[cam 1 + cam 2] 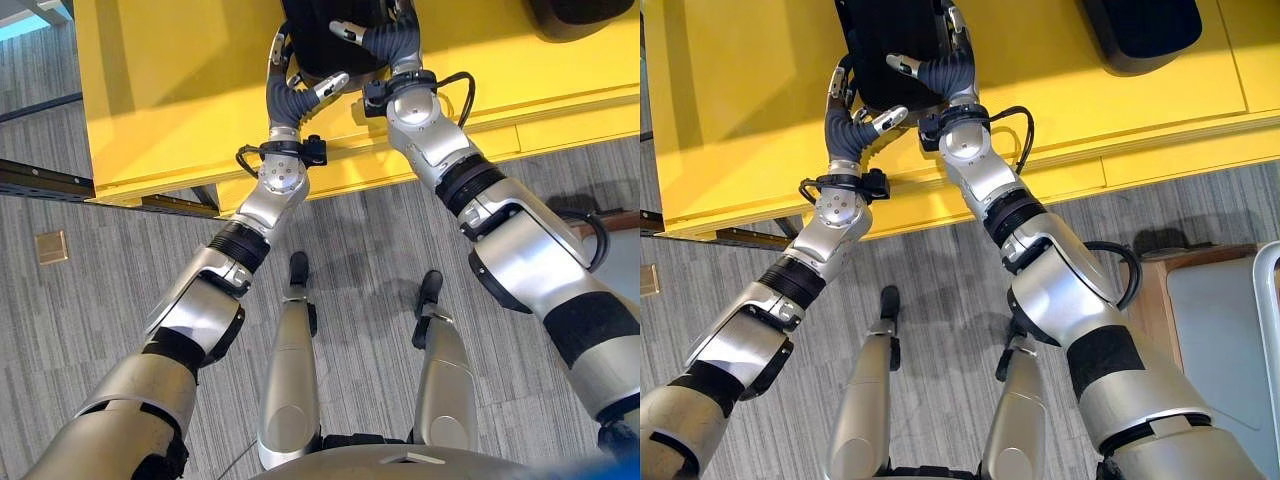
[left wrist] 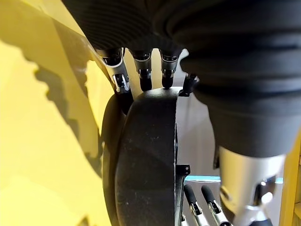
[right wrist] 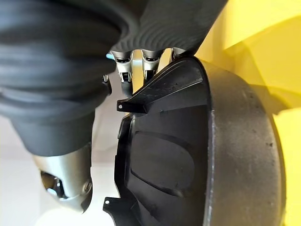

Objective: Move parts from the plastic box to the shelf.

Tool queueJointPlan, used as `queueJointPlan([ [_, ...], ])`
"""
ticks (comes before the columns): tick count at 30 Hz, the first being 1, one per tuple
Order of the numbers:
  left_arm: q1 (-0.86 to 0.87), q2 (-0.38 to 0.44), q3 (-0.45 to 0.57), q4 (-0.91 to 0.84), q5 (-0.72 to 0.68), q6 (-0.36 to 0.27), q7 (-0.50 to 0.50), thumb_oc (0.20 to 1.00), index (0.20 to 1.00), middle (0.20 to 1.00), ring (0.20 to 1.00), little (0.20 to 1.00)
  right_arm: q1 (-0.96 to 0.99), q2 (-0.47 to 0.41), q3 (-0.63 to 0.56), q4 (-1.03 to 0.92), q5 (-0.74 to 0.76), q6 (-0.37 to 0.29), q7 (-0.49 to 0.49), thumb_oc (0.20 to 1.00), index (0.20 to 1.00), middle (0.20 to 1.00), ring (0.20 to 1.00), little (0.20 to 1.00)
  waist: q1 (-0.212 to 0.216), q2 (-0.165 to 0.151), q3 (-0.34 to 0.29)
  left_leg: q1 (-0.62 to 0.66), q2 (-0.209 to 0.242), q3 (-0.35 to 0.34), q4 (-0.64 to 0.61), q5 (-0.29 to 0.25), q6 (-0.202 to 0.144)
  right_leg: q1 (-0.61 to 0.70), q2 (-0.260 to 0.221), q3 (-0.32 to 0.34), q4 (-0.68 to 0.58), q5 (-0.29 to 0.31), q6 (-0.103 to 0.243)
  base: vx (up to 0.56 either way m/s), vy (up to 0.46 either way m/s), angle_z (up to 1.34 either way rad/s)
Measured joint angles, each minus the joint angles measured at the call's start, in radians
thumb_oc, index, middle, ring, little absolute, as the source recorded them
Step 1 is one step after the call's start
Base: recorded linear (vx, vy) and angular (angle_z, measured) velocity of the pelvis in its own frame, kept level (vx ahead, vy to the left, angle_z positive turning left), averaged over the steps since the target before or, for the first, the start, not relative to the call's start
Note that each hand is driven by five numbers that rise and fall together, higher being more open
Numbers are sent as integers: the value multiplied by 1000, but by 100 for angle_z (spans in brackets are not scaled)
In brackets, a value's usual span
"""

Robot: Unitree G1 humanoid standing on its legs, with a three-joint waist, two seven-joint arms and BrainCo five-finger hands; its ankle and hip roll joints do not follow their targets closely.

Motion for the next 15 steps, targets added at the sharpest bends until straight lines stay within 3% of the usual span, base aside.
queueJointPlan([
  [15, -14, 12, -9, 14, -12, 6, 3, 1000, 1000, 1000, 1000, 1000, -35, 0, 35, 16, 28, 2, 4, 1000, 1000, 1000, 1000, 1000, -2, 0, 0, 2, -1, 0, 2, 0, 0, 1, -1, 1, 3, 2, 2, 0, 0, 0],
])
